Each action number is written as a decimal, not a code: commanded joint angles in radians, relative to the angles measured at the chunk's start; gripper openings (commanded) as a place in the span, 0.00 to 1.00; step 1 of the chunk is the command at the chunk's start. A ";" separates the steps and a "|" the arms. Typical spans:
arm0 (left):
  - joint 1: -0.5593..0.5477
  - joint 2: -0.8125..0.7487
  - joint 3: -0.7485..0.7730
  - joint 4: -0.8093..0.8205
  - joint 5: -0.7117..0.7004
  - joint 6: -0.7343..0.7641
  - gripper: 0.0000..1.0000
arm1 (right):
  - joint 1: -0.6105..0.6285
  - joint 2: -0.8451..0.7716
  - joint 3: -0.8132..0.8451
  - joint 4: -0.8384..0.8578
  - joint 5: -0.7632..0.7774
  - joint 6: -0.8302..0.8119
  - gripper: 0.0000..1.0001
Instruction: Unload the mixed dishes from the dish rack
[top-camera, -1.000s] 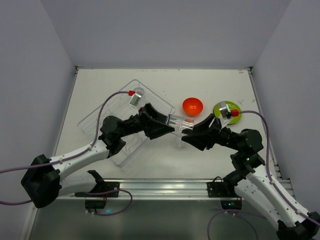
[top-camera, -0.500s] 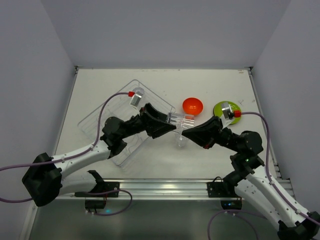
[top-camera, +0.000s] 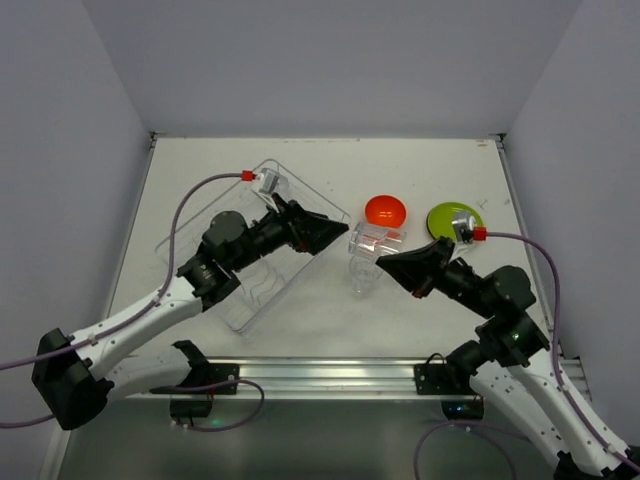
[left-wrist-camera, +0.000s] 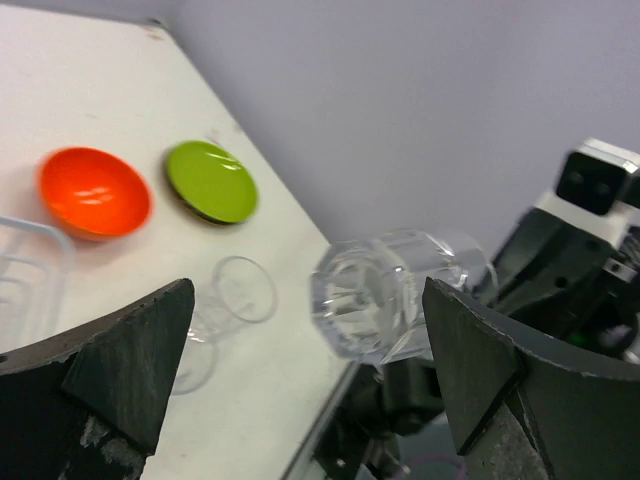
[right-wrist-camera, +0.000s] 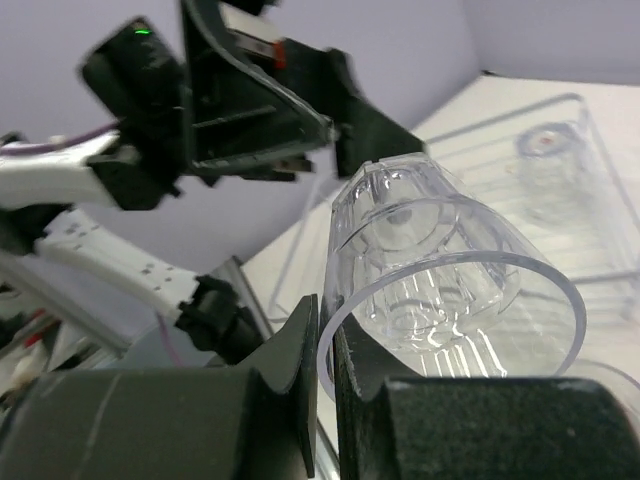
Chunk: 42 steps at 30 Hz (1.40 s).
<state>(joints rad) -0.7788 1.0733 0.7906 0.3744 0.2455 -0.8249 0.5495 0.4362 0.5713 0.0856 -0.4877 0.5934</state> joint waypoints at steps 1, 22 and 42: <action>0.081 -0.102 0.059 -0.290 -0.210 0.081 1.00 | 0.000 0.006 0.143 -0.280 0.242 -0.090 0.00; 0.188 -0.535 0.139 -1.141 -0.715 0.360 1.00 | -0.192 0.412 0.455 -0.837 0.715 -0.263 0.00; 0.179 -0.708 -0.017 -1.002 -0.787 0.348 1.00 | -0.353 0.786 0.480 -0.962 0.686 -0.288 0.00</action>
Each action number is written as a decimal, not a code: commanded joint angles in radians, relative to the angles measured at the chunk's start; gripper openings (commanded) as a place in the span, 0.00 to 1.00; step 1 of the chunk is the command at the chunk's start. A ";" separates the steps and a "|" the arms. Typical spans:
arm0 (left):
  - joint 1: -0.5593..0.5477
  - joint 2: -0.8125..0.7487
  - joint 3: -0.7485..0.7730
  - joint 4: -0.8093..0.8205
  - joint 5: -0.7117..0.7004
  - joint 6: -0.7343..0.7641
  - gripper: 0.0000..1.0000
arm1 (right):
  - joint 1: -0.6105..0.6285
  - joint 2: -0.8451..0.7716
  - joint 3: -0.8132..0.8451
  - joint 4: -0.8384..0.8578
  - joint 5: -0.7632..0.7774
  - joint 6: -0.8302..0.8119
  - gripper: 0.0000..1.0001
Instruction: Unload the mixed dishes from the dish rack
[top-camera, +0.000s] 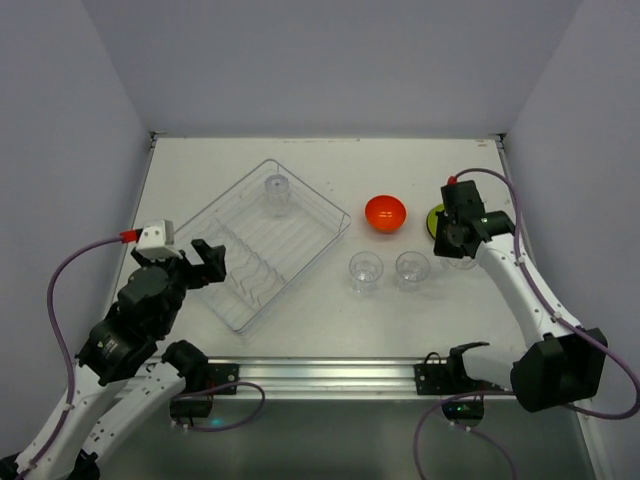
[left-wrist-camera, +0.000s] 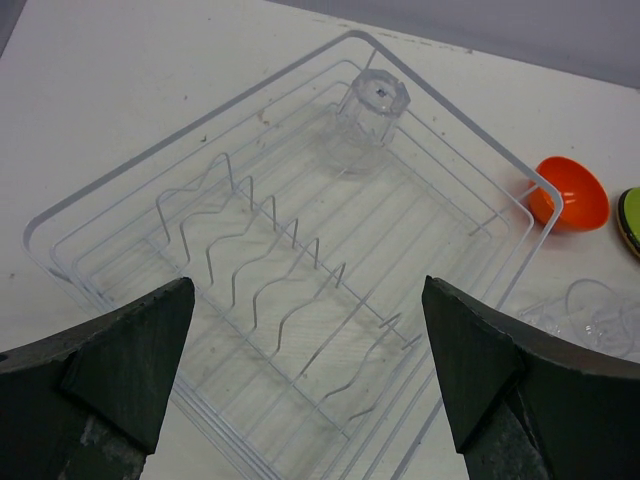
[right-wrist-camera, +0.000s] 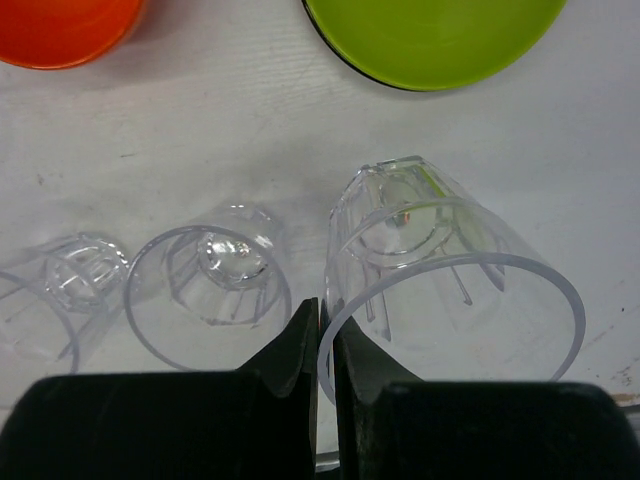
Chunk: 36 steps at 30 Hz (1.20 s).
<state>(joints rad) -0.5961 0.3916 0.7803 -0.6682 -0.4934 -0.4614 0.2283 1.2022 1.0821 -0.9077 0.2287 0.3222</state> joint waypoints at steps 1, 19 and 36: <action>-0.004 -0.037 -0.007 0.041 -0.054 -0.020 1.00 | -0.050 0.033 -0.062 0.050 -0.026 -0.009 0.00; -0.039 -0.049 -0.009 0.022 -0.086 -0.042 1.00 | -0.115 0.195 -0.108 0.109 -0.143 0.012 0.16; -0.062 0.033 0.014 0.007 -0.099 -0.049 1.00 | -0.096 -0.211 -0.022 0.102 -0.124 0.061 0.97</action>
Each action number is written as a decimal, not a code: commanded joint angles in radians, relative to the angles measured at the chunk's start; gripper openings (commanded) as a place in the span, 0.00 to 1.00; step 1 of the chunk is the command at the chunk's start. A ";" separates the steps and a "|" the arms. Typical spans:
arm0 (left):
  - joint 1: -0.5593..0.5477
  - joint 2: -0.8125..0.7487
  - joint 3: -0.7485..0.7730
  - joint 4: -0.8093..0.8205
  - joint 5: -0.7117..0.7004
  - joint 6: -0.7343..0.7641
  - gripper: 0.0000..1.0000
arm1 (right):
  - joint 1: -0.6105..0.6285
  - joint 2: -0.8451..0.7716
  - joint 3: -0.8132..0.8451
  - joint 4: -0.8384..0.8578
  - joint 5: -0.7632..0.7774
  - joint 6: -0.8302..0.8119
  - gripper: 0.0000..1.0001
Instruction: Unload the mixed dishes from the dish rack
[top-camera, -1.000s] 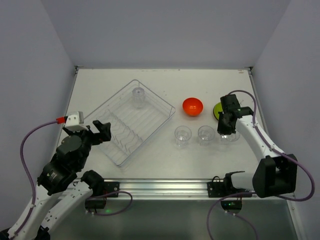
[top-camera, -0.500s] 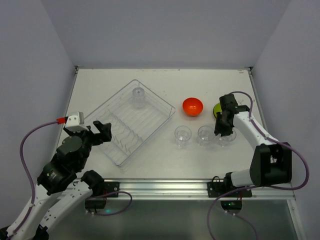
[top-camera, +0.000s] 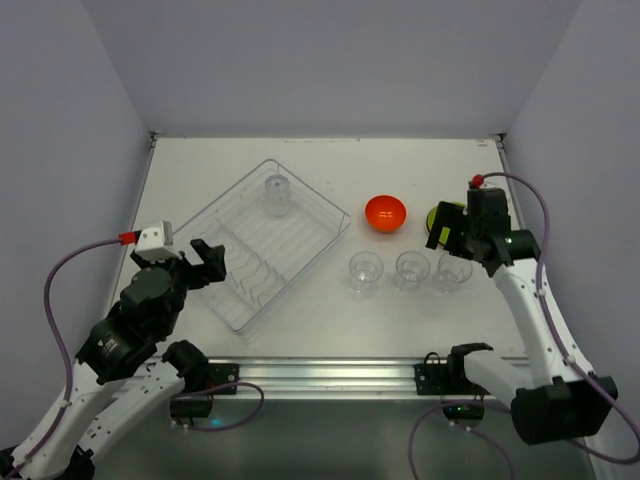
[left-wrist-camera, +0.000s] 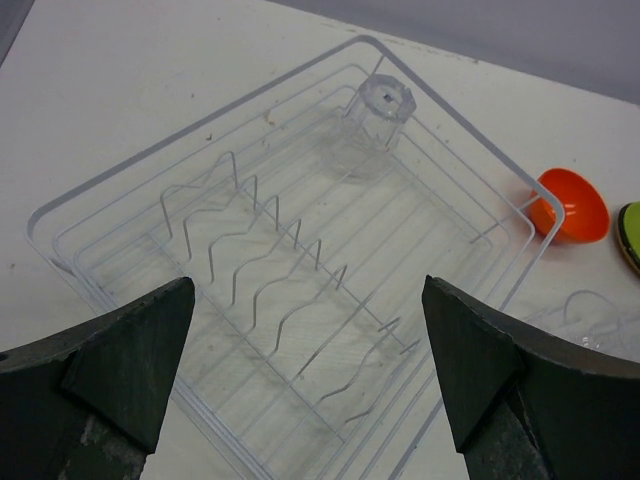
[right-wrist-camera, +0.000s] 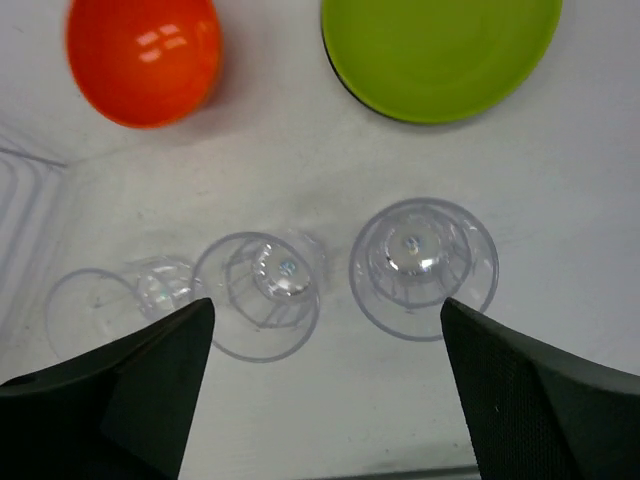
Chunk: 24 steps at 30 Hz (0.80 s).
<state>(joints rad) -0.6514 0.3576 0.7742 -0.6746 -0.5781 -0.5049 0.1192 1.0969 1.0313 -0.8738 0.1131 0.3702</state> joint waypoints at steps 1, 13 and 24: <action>-0.007 0.123 0.039 0.009 -0.002 -0.001 1.00 | 0.014 -0.214 -0.038 0.128 -0.041 0.012 0.99; -0.004 0.628 0.252 0.078 0.090 -0.093 1.00 | 0.014 -0.568 -0.284 0.429 -0.141 0.150 0.99; 0.107 1.050 0.511 0.164 0.164 -0.001 1.00 | 0.014 -0.779 -0.370 0.496 -0.227 0.165 0.99</action>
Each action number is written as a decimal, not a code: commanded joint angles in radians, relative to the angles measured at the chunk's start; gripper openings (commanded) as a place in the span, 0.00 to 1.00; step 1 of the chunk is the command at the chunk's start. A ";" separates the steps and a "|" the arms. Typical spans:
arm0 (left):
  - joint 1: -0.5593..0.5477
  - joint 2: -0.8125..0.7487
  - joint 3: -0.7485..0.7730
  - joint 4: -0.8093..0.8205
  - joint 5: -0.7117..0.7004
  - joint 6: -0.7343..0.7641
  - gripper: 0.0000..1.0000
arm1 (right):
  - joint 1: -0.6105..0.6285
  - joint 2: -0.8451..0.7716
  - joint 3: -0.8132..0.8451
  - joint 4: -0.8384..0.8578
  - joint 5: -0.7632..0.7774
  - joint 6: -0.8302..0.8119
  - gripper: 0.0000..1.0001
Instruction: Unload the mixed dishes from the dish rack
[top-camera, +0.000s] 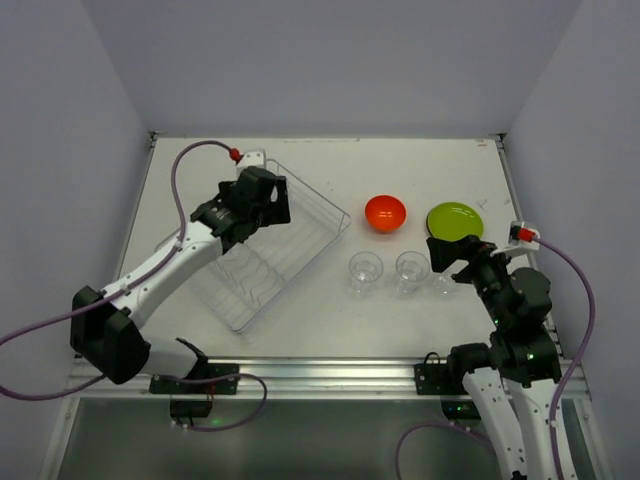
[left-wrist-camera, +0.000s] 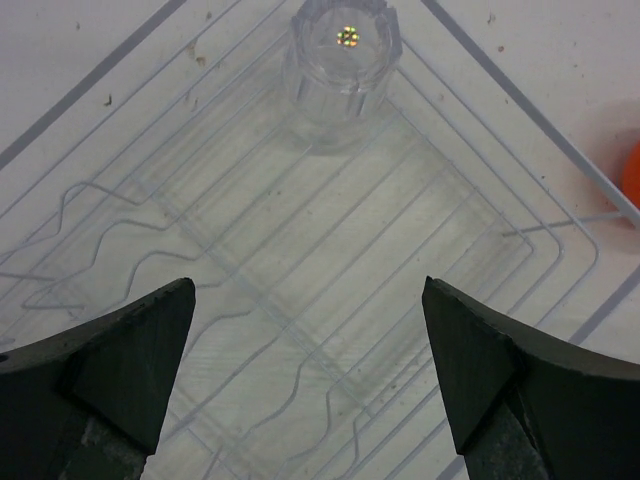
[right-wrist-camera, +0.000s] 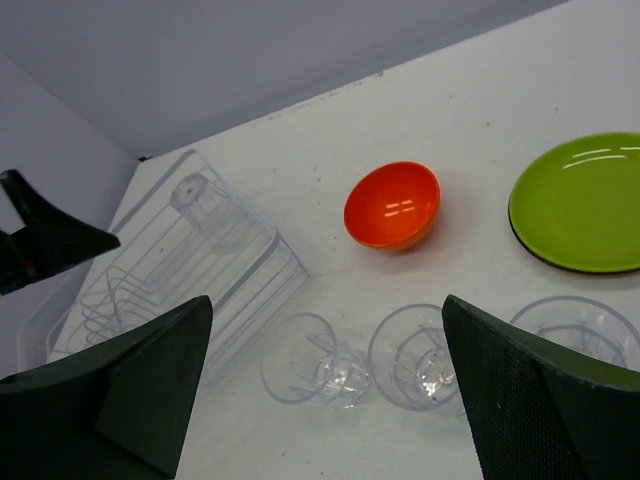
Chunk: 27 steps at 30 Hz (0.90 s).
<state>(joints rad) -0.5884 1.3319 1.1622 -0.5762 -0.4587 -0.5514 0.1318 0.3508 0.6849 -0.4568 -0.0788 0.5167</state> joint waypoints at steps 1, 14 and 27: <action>0.058 0.151 0.154 0.056 0.058 0.068 1.00 | 0.002 -0.035 -0.033 0.084 -0.039 0.022 0.99; 0.168 0.625 0.560 -0.073 0.150 0.174 1.00 | 0.002 0.071 -0.031 0.115 -0.182 0.043 0.99; 0.206 0.757 0.605 -0.004 0.198 0.151 0.91 | 0.000 0.083 -0.044 0.135 -0.230 0.046 0.99</action>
<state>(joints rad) -0.3847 2.0983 1.7397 -0.6098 -0.2821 -0.4057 0.1318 0.4248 0.6476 -0.3714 -0.2729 0.5556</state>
